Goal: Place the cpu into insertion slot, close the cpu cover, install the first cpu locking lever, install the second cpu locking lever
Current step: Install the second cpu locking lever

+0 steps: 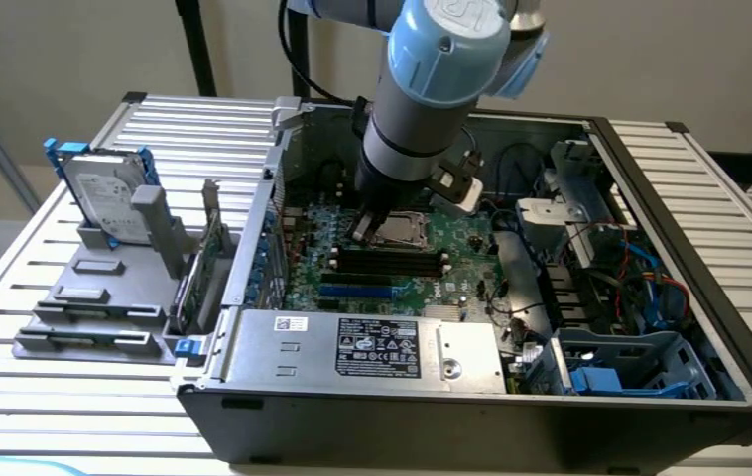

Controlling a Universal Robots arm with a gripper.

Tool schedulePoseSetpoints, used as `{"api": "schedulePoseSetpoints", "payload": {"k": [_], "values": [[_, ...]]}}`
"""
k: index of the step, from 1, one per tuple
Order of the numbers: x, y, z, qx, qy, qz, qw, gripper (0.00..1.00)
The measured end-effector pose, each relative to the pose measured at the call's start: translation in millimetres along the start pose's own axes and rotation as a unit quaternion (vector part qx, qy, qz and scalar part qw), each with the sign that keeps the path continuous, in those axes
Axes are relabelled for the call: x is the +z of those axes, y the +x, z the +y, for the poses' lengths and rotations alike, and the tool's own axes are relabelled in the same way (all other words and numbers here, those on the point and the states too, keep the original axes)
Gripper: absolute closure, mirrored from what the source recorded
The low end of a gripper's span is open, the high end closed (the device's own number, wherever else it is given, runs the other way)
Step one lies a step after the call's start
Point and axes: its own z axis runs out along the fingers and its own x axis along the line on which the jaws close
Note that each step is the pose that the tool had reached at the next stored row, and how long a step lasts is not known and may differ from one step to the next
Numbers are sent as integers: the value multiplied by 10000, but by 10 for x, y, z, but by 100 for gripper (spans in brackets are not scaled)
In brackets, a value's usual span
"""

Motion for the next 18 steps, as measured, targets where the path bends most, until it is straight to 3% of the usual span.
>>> {"api": "schedulePoseSetpoints", "payload": {"k": [10,18], "values": [[148,-31,-30,-45,-126,57,9999,89],[243,-24,-49,-29,-137,65,9999,89]]}}
